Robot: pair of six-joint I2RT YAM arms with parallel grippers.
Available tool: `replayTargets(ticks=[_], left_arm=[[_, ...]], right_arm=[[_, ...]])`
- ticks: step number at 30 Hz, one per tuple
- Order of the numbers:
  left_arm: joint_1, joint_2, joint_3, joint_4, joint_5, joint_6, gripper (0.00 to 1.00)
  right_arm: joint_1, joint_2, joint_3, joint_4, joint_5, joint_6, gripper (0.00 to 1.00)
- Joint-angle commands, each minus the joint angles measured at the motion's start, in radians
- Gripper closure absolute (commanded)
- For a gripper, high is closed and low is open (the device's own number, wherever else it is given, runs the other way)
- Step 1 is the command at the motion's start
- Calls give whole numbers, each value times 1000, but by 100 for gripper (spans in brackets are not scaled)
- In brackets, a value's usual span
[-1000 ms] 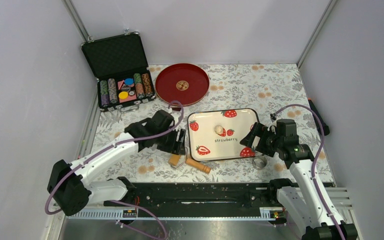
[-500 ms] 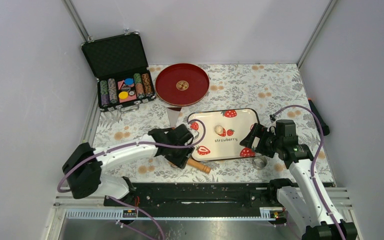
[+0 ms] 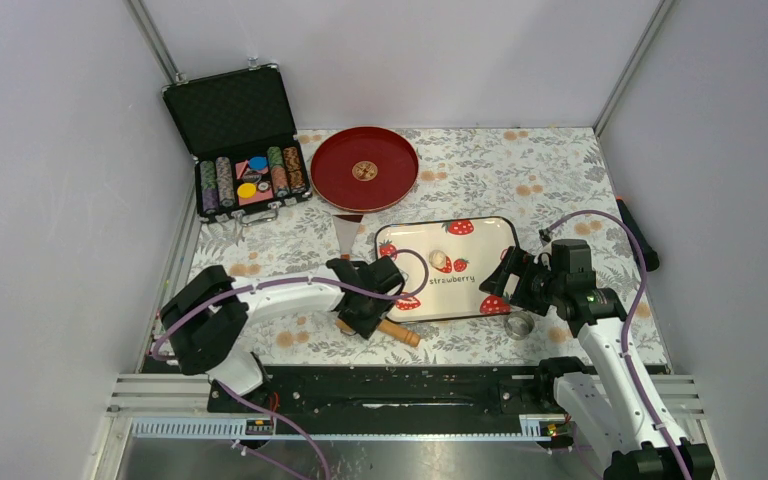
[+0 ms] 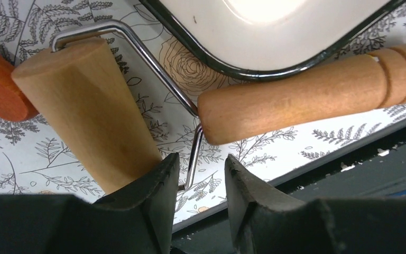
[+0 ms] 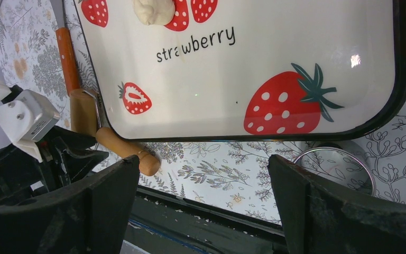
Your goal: Roll out the dumpling wrappers from the dough
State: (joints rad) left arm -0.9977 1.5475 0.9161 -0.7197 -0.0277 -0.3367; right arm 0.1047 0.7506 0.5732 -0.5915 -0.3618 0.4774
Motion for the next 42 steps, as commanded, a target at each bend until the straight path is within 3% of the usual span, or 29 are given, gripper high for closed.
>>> replayTargets(ticks=[1,3,10,23,33,38,42], left_arm=[[-8,34,22,34,-38,6,65],[-11,49,20,38,-38,-1,69],[-17,8,20,34,-58,-27,100],[-16,-291,13,-46,-189,-170,100],[-19,-477,2,-27,-123,-226,100],[-22,-526,-39,-4,-71,-246,100],[-30,-555,-76,10,-50,-273,100]], right_arm=[[3,0,-3,15,-32,0,1],[3,0,-1,15,-35,-2,1],[3,-5,5,8,-37,3,1],[3,-10,64,-37,-39,36,1],[13,3,73,28,-176,142,1],[87,17,88,123,-239,236,1],[219,73,123,187,-243,293,1]])
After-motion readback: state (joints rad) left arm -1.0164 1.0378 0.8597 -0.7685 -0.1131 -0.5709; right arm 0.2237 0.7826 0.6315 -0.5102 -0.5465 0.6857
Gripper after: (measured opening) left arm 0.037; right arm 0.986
